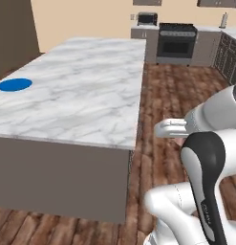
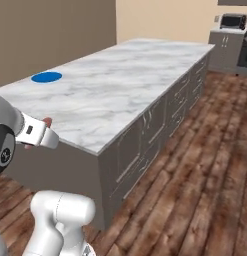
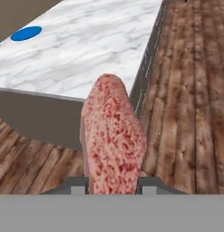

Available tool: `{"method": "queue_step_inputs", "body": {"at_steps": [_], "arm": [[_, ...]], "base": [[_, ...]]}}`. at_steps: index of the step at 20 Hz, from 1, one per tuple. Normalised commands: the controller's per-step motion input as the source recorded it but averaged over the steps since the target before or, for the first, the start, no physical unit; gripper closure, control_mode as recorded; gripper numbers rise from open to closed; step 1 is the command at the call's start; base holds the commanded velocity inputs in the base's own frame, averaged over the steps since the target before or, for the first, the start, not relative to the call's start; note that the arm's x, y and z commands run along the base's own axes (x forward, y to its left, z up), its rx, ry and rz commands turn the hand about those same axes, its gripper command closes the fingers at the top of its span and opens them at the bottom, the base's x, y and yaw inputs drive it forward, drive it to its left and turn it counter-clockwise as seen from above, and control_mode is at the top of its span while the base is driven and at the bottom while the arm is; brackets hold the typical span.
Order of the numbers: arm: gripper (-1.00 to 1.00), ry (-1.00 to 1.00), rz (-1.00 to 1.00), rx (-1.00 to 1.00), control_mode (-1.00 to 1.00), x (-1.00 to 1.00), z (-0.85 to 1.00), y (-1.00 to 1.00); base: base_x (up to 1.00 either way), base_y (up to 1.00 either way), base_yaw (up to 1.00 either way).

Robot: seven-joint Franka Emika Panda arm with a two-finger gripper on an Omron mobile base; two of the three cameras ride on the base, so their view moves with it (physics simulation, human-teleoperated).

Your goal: Take the cheese, steak, and onion from the fridge and place them on the plate on the dining counter to create an appetizer plate.

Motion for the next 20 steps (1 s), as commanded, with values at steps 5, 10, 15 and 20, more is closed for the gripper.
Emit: {"method": "queue_step_inputs", "body": {"at_steps": [5, 10, 15, 20], "arm": [[1.0, 0.0, 0.0, 0.0, 1.0, 0.0, 0.0, 0.0], [1.0, 0.0, 0.0, 0.0, 1.0, 0.0, 0.0, 0.0], [1.0, 0.0, 0.0, 0.0, 1.0, 0.0, 0.0, 0.0], [1.0, 0.0, 0.0, 0.0, 1.0, 0.0, 0.0, 0.0]], "base": [[0.32, 1.0, -0.38], [0.14, 1.0, -0.39], [-0.29, 1.0, -0.22], [-1.0, 0.99, 0.21]]}}
